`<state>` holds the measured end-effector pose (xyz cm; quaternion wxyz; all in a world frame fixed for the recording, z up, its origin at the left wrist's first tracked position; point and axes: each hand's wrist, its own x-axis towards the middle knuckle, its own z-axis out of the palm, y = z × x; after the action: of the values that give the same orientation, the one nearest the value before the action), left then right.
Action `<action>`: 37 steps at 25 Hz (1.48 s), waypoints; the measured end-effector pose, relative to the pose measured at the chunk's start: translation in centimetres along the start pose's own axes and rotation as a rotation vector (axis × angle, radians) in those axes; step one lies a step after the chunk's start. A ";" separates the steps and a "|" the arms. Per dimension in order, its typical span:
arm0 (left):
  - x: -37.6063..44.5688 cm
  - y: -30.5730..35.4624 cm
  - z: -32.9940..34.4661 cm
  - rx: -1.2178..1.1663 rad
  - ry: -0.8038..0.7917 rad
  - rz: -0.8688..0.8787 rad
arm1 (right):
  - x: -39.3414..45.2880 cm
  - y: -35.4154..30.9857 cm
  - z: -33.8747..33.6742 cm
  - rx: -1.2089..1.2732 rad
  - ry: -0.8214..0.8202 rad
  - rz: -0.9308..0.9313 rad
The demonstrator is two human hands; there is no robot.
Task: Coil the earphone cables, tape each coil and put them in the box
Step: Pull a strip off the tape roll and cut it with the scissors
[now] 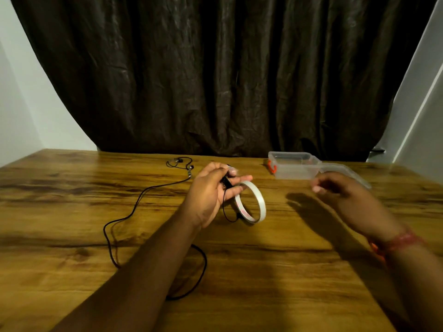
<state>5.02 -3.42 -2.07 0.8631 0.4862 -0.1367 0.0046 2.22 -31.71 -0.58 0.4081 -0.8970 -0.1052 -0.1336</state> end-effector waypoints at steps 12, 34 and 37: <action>-0.6 -0.1 0.8 0.041 -0.071 -0.065 | -6.4 8.5 -2.7 -0.874 0.111 0.154; -0.5 -0.1 0.5 -0.027 -0.076 -0.099 | -4.8 -0.1 -1.8 -0.477 -0.108 0.211; -0.4 -0.2 0.5 -0.017 -0.078 -0.105 | -5.3 -2.1 -0.4 -0.234 -0.061 0.170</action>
<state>4.51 -3.89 -2.12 0.8601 0.4853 -0.1448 -0.0607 -3.51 -31.05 -0.61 0.3072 -0.9478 -0.0249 -0.0823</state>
